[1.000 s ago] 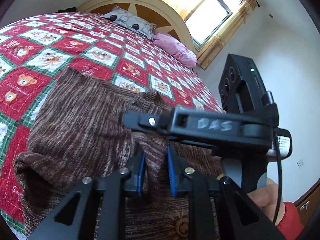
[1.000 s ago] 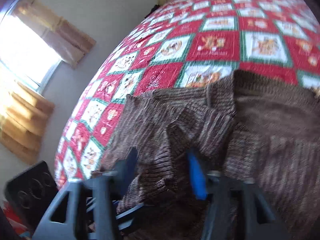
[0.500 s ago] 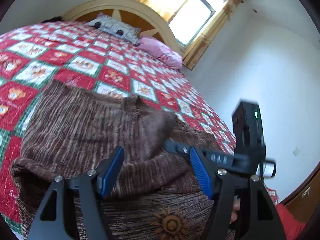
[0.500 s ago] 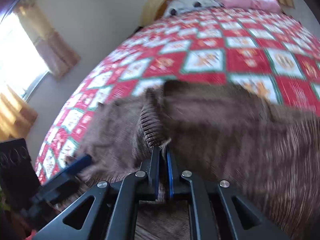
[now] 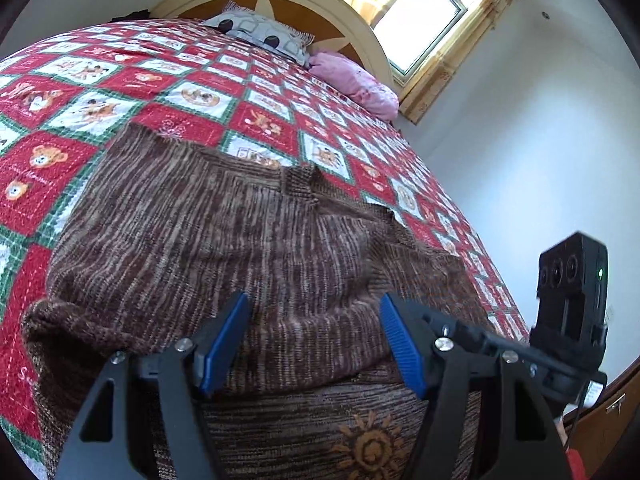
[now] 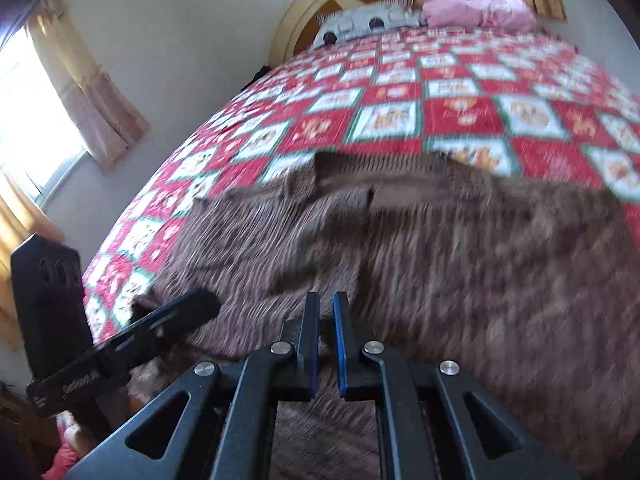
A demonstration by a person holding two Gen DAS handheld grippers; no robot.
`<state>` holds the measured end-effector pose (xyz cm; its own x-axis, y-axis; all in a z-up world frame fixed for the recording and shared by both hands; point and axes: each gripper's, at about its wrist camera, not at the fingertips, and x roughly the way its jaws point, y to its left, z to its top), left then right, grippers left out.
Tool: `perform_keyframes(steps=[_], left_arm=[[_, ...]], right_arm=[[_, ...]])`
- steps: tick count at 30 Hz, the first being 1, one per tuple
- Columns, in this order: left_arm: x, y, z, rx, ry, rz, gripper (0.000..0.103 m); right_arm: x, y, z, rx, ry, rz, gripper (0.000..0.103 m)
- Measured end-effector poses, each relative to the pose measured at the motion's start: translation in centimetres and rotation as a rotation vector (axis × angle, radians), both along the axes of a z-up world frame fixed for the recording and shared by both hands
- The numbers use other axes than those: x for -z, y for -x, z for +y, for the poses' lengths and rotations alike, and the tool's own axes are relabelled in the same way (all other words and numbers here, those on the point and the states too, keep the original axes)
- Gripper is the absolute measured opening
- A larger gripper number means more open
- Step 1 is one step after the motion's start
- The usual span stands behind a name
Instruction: Fold small clothes
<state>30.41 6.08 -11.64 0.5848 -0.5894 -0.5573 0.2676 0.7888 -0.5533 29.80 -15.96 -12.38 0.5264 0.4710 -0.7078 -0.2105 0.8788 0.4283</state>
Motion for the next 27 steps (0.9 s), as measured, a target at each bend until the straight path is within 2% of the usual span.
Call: perform_keyframes(steps=[2, 3, 4, 5, 7, 10, 13, 14, 15, 16, 17, 21, 24, 27], left_arm=[[0.1, -0.1, -0.1, -0.001, -0.012, 0.006, 0.072], [0.1, 0.0, -0.2, -0.002, -0.023, 0.006, 0.072], [0.1, -0.1, -0.3, -0.002, -0.031, 0.006, 0.072], [0.2, -0.2, -0.4, -0.003, -0.037, 0.006, 0.073], [0.2, -0.2, -0.5, -0.002, -0.042, 0.006, 0.073], [0.2, -0.2, -0.3, -0.003, -0.033, 0.007, 0.073], [0.3, -0.2, -0.1, -0.005, -0.018, 0.009, 0.073], [0.3, -0.2, -0.1, -0.005, -0.019, 0.010, 0.073], [0.3, -0.2, -0.2, -0.005, -0.022, 0.010, 0.073], [0.3, -0.2, -0.2, -0.005, -0.025, 0.010, 0.073], [0.3, -0.2, -0.2, -0.005, -0.025, 0.010, 0.073], [0.3, -0.2, -0.4, -0.005, -0.025, 0.010, 0.073], [0.3, -0.2, -0.5, -0.004, -0.034, 0.009, 0.073], [0.2, -0.2, -0.5, -0.004, -0.033, 0.009, 0.073]], right_arm=[[0.4, 0.4, -0.7, 0.007, -0.047, 0.022, 0.021], [0.6, 0.6, -1.2, 0.014, -0.074, 0.026, 0.042], [0.5, 0.9, -1.9, 0.026, -0.110, 0.021, 0.057], [0.4, 1.2, -2.2, 0.032, -0.131, 0.015, 0.058], [0.3, 1.5, -2.3, 0.037, -0.129, 0.004, 0.058], [0.2, 1.5, -0.7, -0.008, -0.065, -0.046, 0.058], [0.9, 0.6, 1.8, -0.074, 0.041, -0.014, 0.058], [0.8, 0.5, 2.6, -0.086, 0.095, -0.029, 0.057], [0.5, 0.6, 3.0, -0.095, 0.122, -0.042, 0.048], [0.1, 0.7, 3.3, -0.113, 0.132, -0.050, 0.023], [-0.2, 0.8, 3.3, -0.132, 0.117, -0.039, 0.015], [-1.2, 1.8, 2.6, -0.145, 0.087, -0.022, 0.015], [0.1, 1.8, 1.8, -0.126, 0.090, 0.054, 0.016], [0.6, 2.1, 0.7, -0.093, 0.076, 0.043, 0.023]])
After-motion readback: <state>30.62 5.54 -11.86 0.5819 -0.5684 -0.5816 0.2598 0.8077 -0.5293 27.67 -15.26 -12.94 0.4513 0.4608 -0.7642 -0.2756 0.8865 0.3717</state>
